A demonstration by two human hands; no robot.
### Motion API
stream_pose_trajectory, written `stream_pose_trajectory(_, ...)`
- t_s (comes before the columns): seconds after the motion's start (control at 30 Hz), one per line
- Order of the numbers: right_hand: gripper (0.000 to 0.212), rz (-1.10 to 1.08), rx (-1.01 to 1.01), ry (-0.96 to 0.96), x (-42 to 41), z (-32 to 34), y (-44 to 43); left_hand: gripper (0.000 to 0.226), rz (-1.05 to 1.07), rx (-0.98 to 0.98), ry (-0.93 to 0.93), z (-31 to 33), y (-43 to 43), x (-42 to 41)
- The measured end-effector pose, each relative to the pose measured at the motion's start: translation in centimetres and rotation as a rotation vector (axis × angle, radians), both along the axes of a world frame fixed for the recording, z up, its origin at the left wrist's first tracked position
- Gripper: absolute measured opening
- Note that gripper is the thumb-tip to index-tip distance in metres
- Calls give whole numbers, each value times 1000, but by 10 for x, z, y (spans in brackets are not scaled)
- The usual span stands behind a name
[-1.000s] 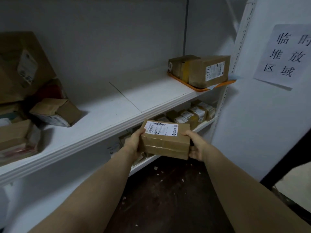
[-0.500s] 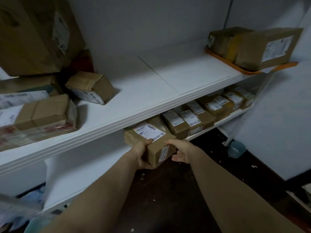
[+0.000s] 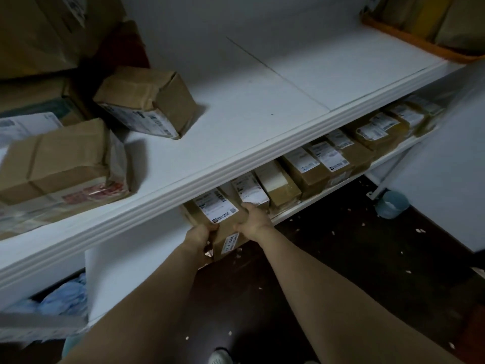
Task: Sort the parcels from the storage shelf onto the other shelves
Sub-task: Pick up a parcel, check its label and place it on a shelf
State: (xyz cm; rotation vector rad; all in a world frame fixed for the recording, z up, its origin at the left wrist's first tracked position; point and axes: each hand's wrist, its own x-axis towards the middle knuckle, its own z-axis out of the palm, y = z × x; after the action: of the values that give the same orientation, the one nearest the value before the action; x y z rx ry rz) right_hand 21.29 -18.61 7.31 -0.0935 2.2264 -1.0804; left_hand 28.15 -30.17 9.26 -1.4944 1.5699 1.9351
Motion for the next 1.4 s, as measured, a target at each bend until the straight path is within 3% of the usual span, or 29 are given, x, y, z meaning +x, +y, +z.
stream_pose_trajectory(0.17, 47, 24, 22, 76, -1, -18, -26, 25, -43, -64, 25, -20, -21, -13)
stream_pose_trajectory(0.43, 32, 142, 190, 132, 4, -40, -40, 81, -170, -57, -1, -52, -30, -34)
stream_pose_trajectory(0.6, 21, 237, 163, 141, -1, -37, -42, 45, -227, -64, 54, -59, -29, -40)
stream_pose_trajectory(0.73, 16, 210, 171, 43, 1, -34, -41, 40, -300, -120, 54, -50, -18, -37)
stream_pose_trajectory(0.83, 28, 142, 129, 5, 2, -14, -24, 43, -362, -191, 37, -33, 4, -38)
stream_pose_trajectory(1.03, 23, 120, 226, 102, -7, 43, 41, 39, -580, -218, 34, 17, 71, -51)
stream_pose_trajectory(1.17, 27, 65, 265, 197, -15, 94, 97, 14, -584, -167, 101, 64, 119, -58)
stream_pose_trajectory(1.27, 25, 62, 256, 265, -22, 135, 129, 25, -582, -211, 172, 101, 145, -67)
stream_pose_trajectory(1.4, 27, 100, 252, 386, -33, 178, 146, 12, -572, -279, 255, 147, 159, -76)
